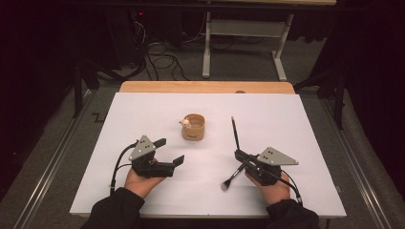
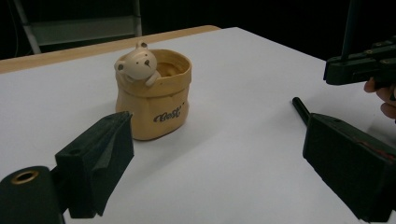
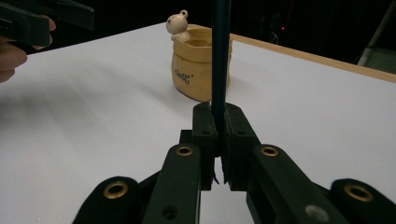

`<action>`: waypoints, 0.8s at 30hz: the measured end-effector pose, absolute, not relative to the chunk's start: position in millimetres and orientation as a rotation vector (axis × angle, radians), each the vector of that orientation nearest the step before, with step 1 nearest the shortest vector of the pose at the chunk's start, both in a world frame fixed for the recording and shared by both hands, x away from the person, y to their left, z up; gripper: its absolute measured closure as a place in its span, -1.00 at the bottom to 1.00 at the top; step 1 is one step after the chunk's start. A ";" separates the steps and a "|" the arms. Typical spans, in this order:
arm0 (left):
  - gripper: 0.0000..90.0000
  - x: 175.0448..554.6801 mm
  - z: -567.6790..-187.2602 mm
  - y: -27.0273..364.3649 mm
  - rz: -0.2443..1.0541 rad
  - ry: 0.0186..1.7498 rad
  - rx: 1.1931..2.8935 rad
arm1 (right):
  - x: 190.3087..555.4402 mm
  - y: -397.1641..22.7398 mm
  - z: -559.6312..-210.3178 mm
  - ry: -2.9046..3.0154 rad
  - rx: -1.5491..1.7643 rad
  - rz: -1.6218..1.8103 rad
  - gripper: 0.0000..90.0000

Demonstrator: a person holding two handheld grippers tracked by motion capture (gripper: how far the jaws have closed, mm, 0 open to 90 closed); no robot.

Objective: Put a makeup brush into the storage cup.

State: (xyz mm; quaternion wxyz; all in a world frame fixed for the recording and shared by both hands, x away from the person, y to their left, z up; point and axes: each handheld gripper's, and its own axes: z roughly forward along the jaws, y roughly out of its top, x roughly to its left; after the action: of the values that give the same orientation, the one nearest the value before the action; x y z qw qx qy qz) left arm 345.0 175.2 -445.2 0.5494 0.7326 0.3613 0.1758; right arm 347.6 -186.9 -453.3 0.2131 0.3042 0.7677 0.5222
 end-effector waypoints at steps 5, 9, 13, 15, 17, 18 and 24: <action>-0.80 349.6 -436.1 168.7 0.429 0.836 1.755 | 346.6 -185.9 -453.0 2.132 0.824 1.450 0.92; -0.81 353.3 -428.2 161.1 0.430 0.819 1.746 | 346.8 -186.2 -453.1 2.132 0.816 1.442 0.92; -0.80 356.8 -423.7 152.1 0.430 0.803 1.744 | 347.0 -186.8 -452.8 2.127 0.806 1.436 0.92; -0.80 358.6 -422.3 147.5 0.423 0.800 1.740 | 346.5 -186.7 -452.7 2.128 0.813 1.436 0.92; -0.80 360.1 -421.3 143.6 0.412 0.795 1.733 | 346.5 -186.4 -452.8 2.130 0.813 1.437 0.92; -0.80 360.9 -420.7 140.8 0.405 0.792 1.725 | 346.7 -186.3 -453.0 2.129 0.808 1.438 0.92; -0.78 362.1 -418.8 126.1 0.364 0.767 1.705 | 346.1 -183.2 -453.7 2.137 0.802 1.440 0.92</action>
State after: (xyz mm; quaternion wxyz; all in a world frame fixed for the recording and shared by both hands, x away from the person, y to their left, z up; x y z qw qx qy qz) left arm 362.1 126.1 -418.8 0.5799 0.7294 0.3279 0.1555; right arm 346.1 -183.2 -453.7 0.2196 0.2900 0.7724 0.5206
